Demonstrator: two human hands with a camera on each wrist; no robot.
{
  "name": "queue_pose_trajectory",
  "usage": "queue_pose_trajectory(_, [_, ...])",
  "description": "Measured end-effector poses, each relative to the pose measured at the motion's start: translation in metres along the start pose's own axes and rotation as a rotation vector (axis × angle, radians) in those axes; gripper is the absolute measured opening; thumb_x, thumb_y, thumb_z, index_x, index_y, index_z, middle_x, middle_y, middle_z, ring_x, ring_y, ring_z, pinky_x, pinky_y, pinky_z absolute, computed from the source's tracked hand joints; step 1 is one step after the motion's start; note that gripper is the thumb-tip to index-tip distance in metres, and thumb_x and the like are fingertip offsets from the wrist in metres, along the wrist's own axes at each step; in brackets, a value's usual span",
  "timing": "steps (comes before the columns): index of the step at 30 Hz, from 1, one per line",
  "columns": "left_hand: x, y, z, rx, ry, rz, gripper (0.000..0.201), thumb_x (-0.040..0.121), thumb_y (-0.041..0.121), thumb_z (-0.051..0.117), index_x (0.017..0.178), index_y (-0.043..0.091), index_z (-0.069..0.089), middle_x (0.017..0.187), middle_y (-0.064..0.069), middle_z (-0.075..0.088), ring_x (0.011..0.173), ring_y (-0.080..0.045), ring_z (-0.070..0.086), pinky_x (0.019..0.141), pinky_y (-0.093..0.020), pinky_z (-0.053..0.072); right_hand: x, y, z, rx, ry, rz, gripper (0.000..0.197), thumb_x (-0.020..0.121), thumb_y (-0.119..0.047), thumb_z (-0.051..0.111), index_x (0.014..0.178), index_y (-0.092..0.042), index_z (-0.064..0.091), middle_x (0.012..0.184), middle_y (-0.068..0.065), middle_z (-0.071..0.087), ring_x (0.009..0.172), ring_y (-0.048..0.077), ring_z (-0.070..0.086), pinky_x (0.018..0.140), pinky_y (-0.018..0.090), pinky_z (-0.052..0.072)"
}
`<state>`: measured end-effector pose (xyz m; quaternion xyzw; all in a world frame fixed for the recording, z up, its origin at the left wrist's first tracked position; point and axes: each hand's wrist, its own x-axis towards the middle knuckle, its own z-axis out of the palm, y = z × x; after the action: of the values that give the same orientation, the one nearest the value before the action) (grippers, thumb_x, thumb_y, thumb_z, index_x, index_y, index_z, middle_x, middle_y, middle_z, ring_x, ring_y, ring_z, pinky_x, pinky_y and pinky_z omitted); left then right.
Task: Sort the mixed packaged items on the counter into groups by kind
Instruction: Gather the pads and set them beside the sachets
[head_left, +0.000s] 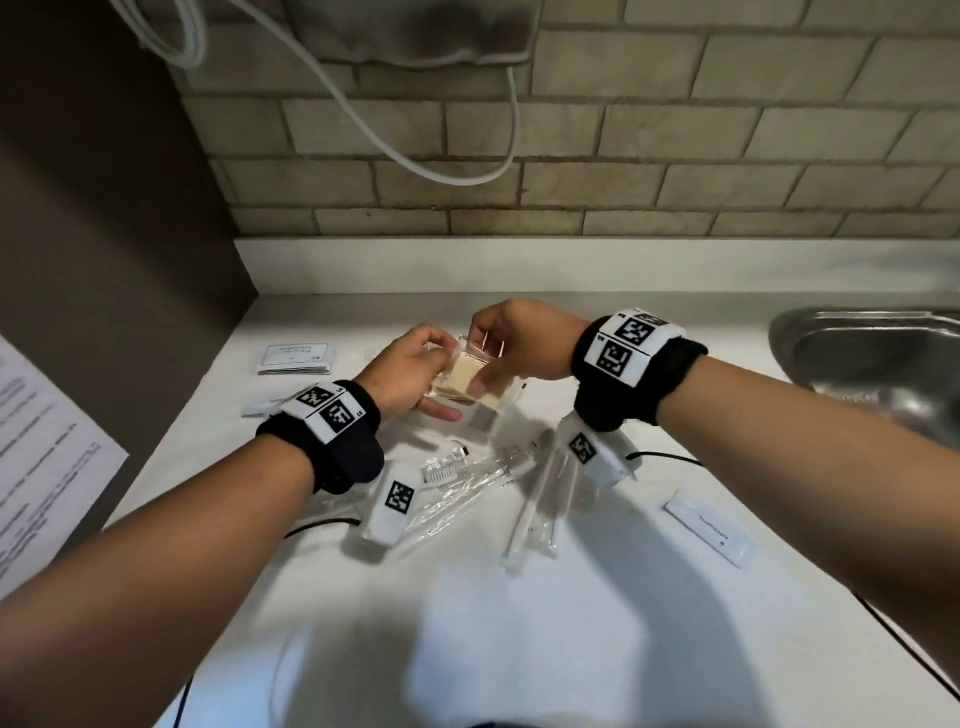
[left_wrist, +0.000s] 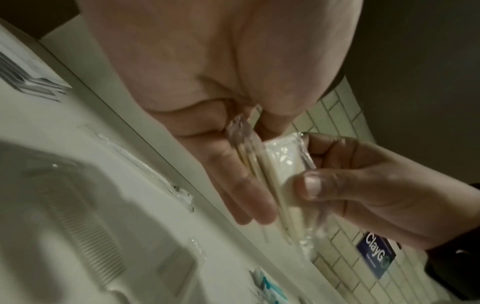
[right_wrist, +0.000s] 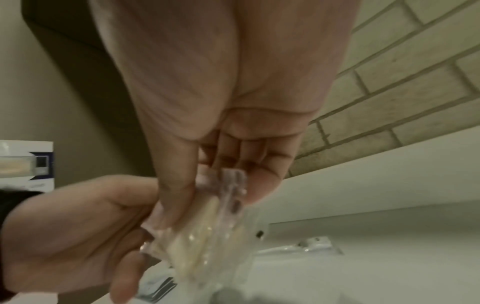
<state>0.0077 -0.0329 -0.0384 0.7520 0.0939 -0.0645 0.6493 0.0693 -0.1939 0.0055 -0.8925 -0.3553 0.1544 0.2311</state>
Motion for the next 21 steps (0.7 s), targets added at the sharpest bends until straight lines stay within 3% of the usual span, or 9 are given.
queue_pose_trajectory(2, [-0.013, -0.001, -0.012, -0.063, 0.012, 0.000, 0.015, 0.101, 0.021, 0.042, 0.109, 0.012, 0.052, 0.110, -0.017, 0.062, 0.080, -0.033, 0.070, 0.058, -0.038, 0.061, 0.003, -0.015, 0.011, -0.016, 0.068, -0.009, 0.043, 0.066, -0.033, 0.087, 0.095, -0.015, 0.060, 0.081, -0.005, 0.061, 0.055, 0.003, 0.048, 0.049, 0.013, 0.037])
queue_pose_trajectory(5, [-0.033, -0.007, -0.035, -0.089, 0.021, -0.007, 0.029, 0.097, 0.038, 0.050, 0.110, 0.013, 0.054, 0.109, -0.010, 0.054, 0.089, -0.030, 0.067, 0.064, -0.043, 0.061, 0.011, -0.035, 0.032, 0.000, 0.101, -0.019, 0.057, 0.062, -0.037, 0.089, 0.102, -0.013, 0.056, 0.092, 0.001, 0.060, 0.064, 0.009, 0.051, 0.057, 0.022, 0.041])
queue_pose_trajectory(7, [-0.045, -0.014, -0.051, -0.059, 0.040, -0.016, 0.027, 0.093, 0.032, 0.059, 0.110, 0.012, 0.053, 0.110, -0.011, 0.053, 0.087, -0.025, 0.066, 0.066, -0.043, 0.061, 0.018, -0.050, 0.048, -0.026, 0.101, -0.026, 0.068, 0.061, -0.043, 0.088, 0.112, -0.014, 0.053, 0.106, 0.003, 0.059, 0.081, 0.016, 0.056, 0.069, 0.028, 0.048])
queue_pose_trajectory(10, [-0.061, -0.029, -0.077, -0.017, 0.100, -0.036, 0.019, 0.093, 0.019, 0.061, 0.109, 0.014, 0.051, 0.118, -0.018, 0.053, 0.082, -0.033, 0.068, 0.065, -0.040, 0.062, 0.025, -0.073, 0.068, -0.002, 0.025, -0.002, 0.083, 0.065, -0.052, 0.082, 0.130, -0.017, 0.045, 0.124, 0.003, 0.052, 0.103, 0.020, 0.057, 0.086, 0.031, 0.048])
queue_pose_trajectory(13, [-0.079, -0.039, -0.101, -0.042, 0.127, -0.030, 0.022, 0.095, 0.020, 0.058, 0.113, 0.016, 0.047, 0.118, -0.025, 0.058, 0.079, -0.037, 0.068, 0.066, -0.039, 0.062, 0.032, -0.094, 0.086, 0.079, -0.146, 0.061, 0.086, 0.072, -0.052, 0.077, 0.139, -0.019, 0.033, 0.122, 0.003, 0.059, 0.098, 0.022, 0.064, 0.084, 0.036, 0.055])
queue_pose_trajectory(15, [-0.089, -0.044, -0.113, -0.063, 0.113, -0.015, 0.029, 0.096, 0.017, 0.055, 0.122, 0.021, 0.042, 0.111, -0.021, 0.063, 0.079, -0.034, 0.068, 0.068, -0.037, 0.062, 0.039, -0.108, 0.098, 0.134, -0.187, 0.066, 0.082, 0.072, -0.043, 0.080, 0.135, -0.019, 0.034, 0.105, 0.008, 0.067, 0.076, 0.022, 0.069, 0.074, 0.038, 0.060])
queue_pose_trajectory(17, [-0.095, -0.051, -0.122, -0.059, 0.092, -0.015, 0.036, 0.097, 0.017, 0.052, 0.128, 0.026, 0.036, 0.114, -0.013, 0.061, 0.087, -0.028, 0.067, 0.075, -0.037, 0.061, 0.047, -0.118, 0.108, 0.121, -0.179, 0.053, 0.068, 0.072, -0.035, 0.082, 0.123, -0.017, 0.041, 0.087, 0.005, 0.067, 0.060, 0.018, 0.065, 0.061, 0.032, 0.058])
queue_pose_trajectory(19, [-0.098, -0.058, -0.130, -0.016, 0.077, -0.049, 0.042, 0.096, 0.018, 0.055, 0.130, 0.027, 0.033, 0.119, -0.012, 0.057, 0.092, -0.025, 0.064, 0.085, -0.041, 0.057, 0.052, -0.127, 0.115, 0.082, -0.184, 0.034, 0.048, 0.072, -0.032, 0.083, 0.103, -0.018, 0.048, 0.082, 0.003, 0.065, 0.057, 0.018, 0.063, 0.053, 0.027, 0.054])
queue_pose_trajectory(21, [-0.100, -0.065, -0.140, 0.076, 0.061, -0.081, 0.051, 0.091, 0.011, 0.062, 0.130, 0.025, 0.032, 0.112, -0.010, 0.058, 0.092, -0.023, 0.062, 0.087, -0.040, 0.054, 0.058, -0.135, 0.124, -0.008, -0.192, 0.022, 0.034, 0.073, -0.032, 0.081, 0.086, -0.020, 0.052, 0.085, 0.005, 0.064, 0.061, 0.019, 0.062, 0.051, 0.026, 0.051])
